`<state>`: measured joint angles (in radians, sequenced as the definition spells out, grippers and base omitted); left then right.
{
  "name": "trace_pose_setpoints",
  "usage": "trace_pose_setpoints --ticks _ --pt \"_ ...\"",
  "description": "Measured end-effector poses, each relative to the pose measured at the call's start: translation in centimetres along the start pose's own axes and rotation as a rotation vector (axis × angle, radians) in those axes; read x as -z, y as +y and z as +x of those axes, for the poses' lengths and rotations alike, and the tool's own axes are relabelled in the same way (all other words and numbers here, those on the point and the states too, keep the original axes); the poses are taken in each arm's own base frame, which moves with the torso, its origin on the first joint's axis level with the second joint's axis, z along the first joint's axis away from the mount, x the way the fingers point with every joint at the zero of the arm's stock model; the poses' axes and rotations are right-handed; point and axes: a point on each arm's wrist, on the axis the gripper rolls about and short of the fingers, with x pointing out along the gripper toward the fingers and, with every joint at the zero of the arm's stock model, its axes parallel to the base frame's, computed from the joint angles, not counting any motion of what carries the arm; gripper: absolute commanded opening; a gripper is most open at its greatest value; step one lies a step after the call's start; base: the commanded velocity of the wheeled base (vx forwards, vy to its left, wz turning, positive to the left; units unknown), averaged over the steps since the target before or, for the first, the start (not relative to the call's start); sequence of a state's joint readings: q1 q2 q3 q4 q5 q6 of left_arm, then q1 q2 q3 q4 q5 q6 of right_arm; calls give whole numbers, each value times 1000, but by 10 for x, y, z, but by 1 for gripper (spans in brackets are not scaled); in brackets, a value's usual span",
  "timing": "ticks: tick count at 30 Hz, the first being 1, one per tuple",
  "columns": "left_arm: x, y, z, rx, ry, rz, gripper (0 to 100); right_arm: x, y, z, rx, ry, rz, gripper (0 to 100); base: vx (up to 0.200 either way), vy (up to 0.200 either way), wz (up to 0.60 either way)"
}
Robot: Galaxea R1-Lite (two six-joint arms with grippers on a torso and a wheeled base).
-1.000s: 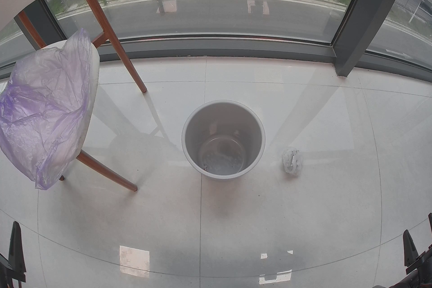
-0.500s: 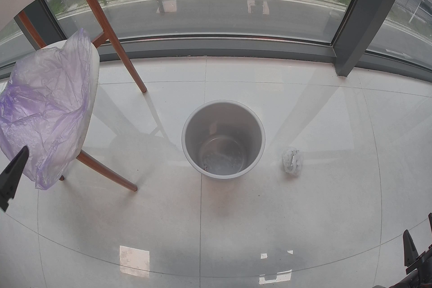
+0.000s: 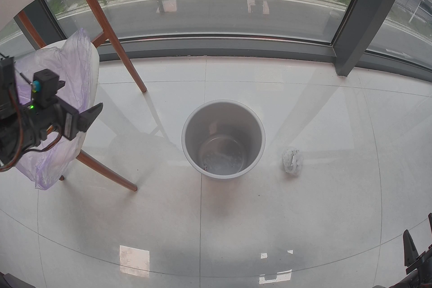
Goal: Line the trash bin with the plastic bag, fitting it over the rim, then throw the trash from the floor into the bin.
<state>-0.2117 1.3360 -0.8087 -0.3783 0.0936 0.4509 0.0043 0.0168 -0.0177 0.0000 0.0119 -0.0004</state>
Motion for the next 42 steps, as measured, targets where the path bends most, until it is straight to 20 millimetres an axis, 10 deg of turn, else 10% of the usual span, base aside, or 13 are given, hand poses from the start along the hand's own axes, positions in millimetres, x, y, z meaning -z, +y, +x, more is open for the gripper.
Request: trace_pose_setpoints --ticks 10,27,28,42 --pt "14 -10 65 -192 127 76 100 0 0 0 0 0 1 100 0 0 0" --pt "35 3 85 -241 194 155 100 0 0 0 0 0 0 100 0 0 0" --pt "36 2 86 -240 196 156 0 0 0 0 0 0 0 100 0 0 0" --pt "33 -3 86 -220 179 149 0 0 0 0 0 0 0 100 0 0 0"
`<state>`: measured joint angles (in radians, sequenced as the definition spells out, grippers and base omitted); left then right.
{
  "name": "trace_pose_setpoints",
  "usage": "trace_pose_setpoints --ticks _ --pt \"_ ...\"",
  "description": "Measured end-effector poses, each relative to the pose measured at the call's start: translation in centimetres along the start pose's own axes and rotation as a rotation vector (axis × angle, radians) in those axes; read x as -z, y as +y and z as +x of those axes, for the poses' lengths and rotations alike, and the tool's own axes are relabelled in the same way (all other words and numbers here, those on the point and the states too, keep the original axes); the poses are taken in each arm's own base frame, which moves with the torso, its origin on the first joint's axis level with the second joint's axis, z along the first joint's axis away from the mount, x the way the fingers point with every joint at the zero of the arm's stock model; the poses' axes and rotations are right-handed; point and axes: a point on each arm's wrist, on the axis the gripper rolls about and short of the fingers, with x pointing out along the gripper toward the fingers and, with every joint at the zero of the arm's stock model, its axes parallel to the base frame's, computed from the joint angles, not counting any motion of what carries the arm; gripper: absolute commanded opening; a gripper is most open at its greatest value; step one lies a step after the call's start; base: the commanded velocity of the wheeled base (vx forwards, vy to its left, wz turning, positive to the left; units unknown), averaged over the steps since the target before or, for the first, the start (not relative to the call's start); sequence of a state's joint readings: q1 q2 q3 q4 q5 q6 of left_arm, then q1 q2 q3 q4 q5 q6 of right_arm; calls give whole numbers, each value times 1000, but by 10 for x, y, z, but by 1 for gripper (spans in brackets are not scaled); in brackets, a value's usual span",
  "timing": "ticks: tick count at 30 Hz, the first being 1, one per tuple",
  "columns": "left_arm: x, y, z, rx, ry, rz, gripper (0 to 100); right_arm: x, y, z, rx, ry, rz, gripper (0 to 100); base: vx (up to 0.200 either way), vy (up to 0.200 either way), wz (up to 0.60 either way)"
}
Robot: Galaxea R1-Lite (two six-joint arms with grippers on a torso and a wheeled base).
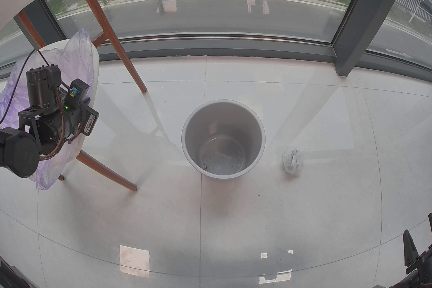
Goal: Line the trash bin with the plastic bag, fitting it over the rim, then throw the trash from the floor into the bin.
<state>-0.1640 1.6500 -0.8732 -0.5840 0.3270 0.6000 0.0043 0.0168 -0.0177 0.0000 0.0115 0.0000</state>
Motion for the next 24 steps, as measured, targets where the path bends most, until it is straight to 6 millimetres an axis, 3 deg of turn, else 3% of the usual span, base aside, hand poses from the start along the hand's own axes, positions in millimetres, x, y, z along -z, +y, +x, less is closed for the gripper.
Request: trace_pose_setpoints --ticks 6,11,24 --pt "-12 -1 -8 14 -45 -67 0 0 0 0 0 0 0 100 0 0 0" --pt "-35 0 -23 69 -148 -209 0 0 0 0 0 0 0 100 0 0 0" --pt "-73 -17 -75 528 -149 -436 0 0 0 0 0 0 1 100 0 0 0"
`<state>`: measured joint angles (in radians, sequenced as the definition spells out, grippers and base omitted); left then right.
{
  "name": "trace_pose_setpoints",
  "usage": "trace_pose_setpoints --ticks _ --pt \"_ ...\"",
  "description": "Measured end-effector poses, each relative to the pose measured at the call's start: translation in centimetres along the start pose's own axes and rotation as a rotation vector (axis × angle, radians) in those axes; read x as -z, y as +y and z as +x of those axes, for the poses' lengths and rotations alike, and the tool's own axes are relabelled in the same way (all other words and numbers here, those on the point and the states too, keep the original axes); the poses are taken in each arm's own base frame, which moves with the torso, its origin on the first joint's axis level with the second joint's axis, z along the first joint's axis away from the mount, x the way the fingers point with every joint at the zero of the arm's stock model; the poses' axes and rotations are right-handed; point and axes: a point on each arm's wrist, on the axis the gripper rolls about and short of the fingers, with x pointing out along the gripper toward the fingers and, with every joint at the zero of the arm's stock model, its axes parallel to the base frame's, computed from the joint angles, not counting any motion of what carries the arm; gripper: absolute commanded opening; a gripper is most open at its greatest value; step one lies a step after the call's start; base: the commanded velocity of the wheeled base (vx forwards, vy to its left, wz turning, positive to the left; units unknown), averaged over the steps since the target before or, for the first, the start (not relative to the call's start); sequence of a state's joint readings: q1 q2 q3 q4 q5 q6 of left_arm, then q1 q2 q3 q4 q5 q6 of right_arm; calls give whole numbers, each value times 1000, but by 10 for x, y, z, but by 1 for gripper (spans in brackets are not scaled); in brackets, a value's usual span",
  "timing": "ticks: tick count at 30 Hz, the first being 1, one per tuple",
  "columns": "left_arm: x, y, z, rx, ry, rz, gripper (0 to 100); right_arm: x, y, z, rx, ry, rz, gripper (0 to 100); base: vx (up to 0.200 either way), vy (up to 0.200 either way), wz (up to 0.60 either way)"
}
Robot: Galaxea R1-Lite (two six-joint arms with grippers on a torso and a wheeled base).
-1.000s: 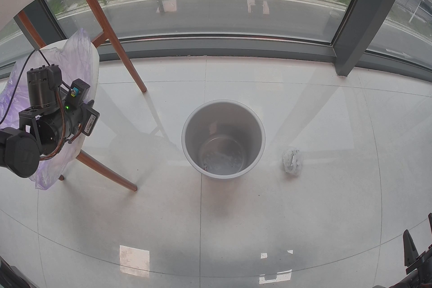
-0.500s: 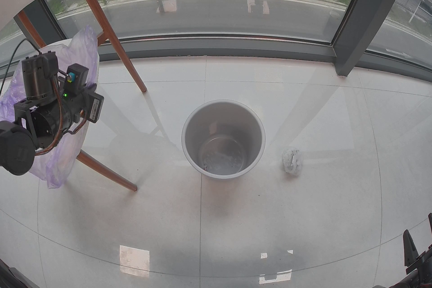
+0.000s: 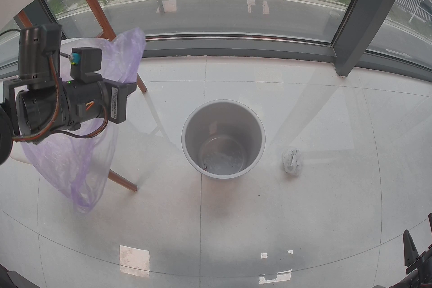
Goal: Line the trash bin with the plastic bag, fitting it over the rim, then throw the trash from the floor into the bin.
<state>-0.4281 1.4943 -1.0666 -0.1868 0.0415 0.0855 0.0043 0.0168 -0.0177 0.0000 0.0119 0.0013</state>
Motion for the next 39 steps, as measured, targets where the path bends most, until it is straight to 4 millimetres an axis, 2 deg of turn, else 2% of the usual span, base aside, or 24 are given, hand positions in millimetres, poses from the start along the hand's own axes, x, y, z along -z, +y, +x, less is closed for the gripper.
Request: trace_pose_setpoints --ticks 6,11,18,22,26,32,39 --pt "-25 -19 -11 200 -24 -100 0 0 0 0 0 1 0 100 0 0 0" --pt "-47 -34 -12 330 -58 -215 0 0 0 0 0 1 0 100 0 0 0" --pt "-66 -72 -8 490 -56 -343 0 0 0 0 0 2 0 100 0 0 0" --pt "-68 -93 -5 556 -38 -359 0 0 0 0 0 2 0 100 0 0 0" --pt "-65 -105 1 587 -18 -355 0 0 0 0 0 2 0 100 0 0 0" --pt "-60 -113 12 594 6 -350 0 0 0 0 1 2 2 100 0 0 0" --pt "-61 -110 33 567 -10 -358 0 0 0 0 1 2 2 100 0 0 0"
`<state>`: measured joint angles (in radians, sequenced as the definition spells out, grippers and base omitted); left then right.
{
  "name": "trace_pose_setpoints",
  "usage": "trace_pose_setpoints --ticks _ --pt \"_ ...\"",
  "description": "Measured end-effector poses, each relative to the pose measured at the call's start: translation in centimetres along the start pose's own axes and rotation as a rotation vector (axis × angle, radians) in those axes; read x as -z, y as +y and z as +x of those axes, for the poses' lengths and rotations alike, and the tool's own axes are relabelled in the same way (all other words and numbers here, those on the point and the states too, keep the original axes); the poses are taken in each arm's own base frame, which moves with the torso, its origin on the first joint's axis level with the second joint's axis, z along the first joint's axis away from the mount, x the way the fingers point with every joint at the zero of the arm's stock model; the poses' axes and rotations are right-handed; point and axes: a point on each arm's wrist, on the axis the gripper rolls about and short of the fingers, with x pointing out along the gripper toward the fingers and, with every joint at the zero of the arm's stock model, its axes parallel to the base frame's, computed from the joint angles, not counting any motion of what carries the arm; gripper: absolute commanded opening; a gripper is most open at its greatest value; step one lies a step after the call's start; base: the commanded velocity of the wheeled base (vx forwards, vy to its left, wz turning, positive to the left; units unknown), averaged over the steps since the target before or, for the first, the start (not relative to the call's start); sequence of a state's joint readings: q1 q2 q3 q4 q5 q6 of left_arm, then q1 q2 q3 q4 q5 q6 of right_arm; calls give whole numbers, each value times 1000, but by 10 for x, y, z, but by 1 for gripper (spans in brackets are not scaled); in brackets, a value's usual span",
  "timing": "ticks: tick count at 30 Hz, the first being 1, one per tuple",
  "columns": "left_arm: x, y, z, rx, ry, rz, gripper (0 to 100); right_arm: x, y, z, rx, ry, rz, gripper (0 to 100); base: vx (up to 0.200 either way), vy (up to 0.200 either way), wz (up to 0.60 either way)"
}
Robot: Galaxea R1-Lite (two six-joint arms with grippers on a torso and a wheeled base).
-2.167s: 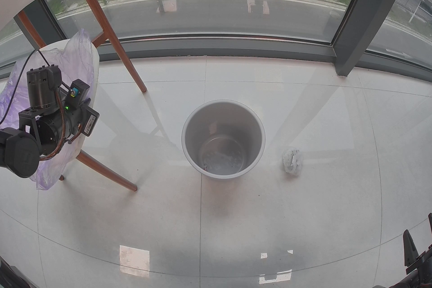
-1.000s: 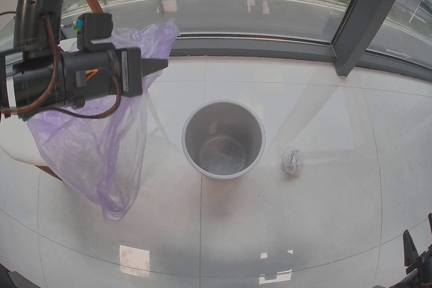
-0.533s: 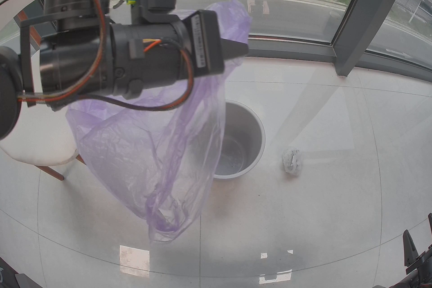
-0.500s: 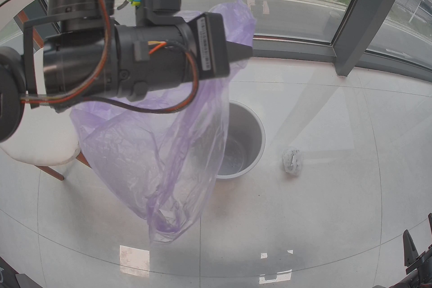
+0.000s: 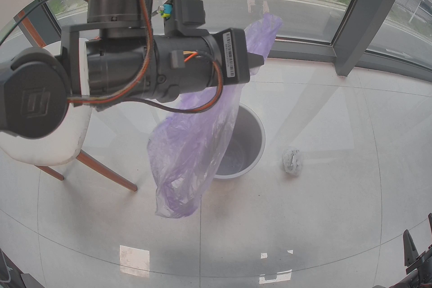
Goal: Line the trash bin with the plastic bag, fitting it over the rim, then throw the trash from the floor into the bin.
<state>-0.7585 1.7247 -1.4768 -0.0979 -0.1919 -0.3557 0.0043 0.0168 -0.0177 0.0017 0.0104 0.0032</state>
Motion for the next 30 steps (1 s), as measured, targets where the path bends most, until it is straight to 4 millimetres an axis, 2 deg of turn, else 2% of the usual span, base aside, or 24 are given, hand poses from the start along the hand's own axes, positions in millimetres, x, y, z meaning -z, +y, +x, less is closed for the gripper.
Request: trace_pose_setpoints --ticks 10,16,20,30 --pt "-1 37 21 -69 -52 4 0 0 0 0 0 0 0 100 0 0 0" --pt "-6 49 31 -88 -82 5 0 0 0 0 0 0 0 100 0 0 0" --pt "-10 43 38 -64 -97 10 0 0 0 0 0 0 0 100 0 0 0" --pt "3 10 51 15 -62 -1 0 0 0 0 0 0 0 100 0 0 0"
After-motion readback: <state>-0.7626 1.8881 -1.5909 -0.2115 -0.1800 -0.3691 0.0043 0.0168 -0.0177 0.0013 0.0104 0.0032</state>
